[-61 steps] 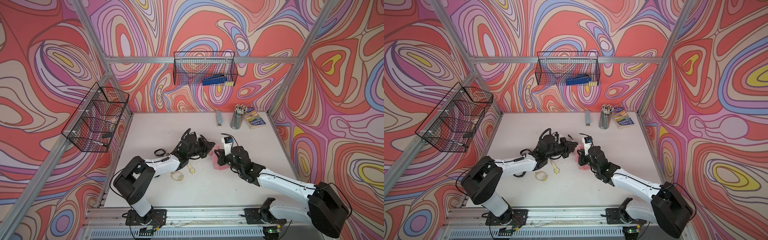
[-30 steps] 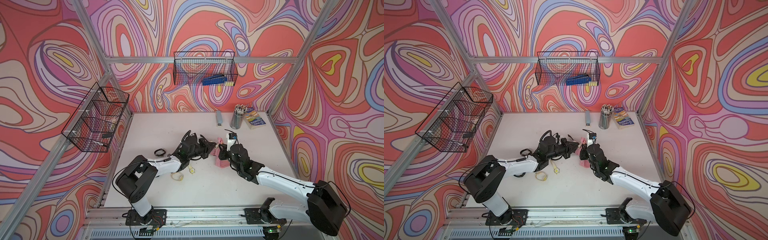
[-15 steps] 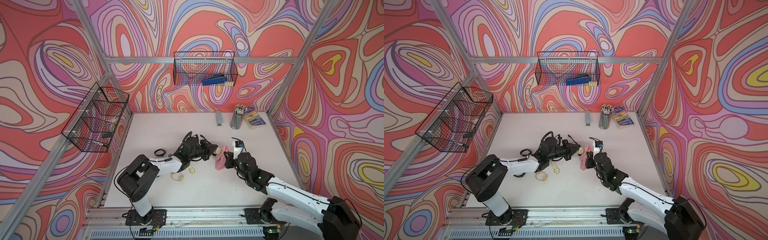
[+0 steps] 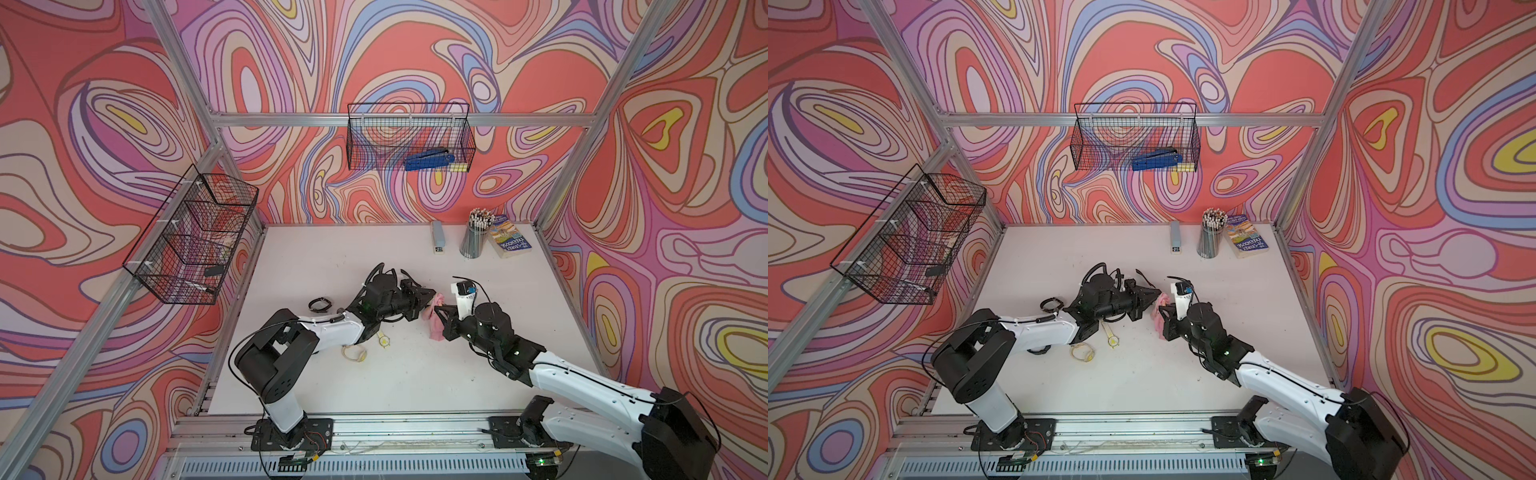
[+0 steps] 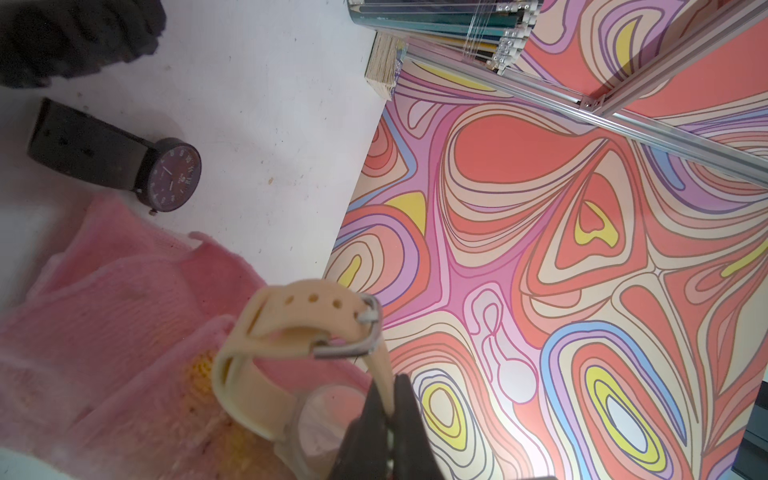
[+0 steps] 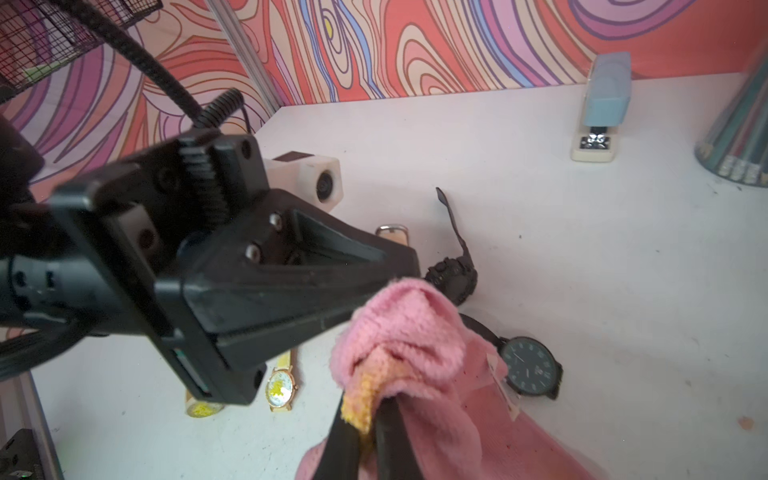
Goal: Wipe the watch dial
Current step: Wipe the dirt from the watch dial.
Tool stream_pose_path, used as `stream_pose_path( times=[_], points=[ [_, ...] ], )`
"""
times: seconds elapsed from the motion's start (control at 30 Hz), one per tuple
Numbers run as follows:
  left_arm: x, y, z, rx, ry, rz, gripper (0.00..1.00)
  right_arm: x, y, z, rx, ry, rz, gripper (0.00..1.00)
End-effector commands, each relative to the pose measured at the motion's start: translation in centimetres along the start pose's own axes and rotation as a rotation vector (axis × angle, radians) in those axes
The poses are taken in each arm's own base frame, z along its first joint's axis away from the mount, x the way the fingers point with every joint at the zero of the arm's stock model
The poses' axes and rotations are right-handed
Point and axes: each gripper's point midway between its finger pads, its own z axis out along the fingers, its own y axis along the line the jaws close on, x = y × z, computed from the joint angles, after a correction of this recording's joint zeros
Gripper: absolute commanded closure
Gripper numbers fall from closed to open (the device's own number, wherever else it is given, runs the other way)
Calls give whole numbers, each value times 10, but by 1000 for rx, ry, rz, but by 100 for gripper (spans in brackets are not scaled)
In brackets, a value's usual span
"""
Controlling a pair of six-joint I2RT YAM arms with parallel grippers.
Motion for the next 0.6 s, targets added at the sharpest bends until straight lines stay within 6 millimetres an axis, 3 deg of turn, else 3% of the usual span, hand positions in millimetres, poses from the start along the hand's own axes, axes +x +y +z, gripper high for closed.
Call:
stream_pose_path(
  times=[0.0,0.23,0.57],
  points=[
    [9,-3,7,13,31,-12,100,-26,20,8,-70,-72,-27,100],
    [13,2,10,30,39,-50,100,-26,-3,22,70,-115,6,100],
    [16,2,5,19,42,-51,100,-31,-31,18,225,-158,56,100]
  ],
)
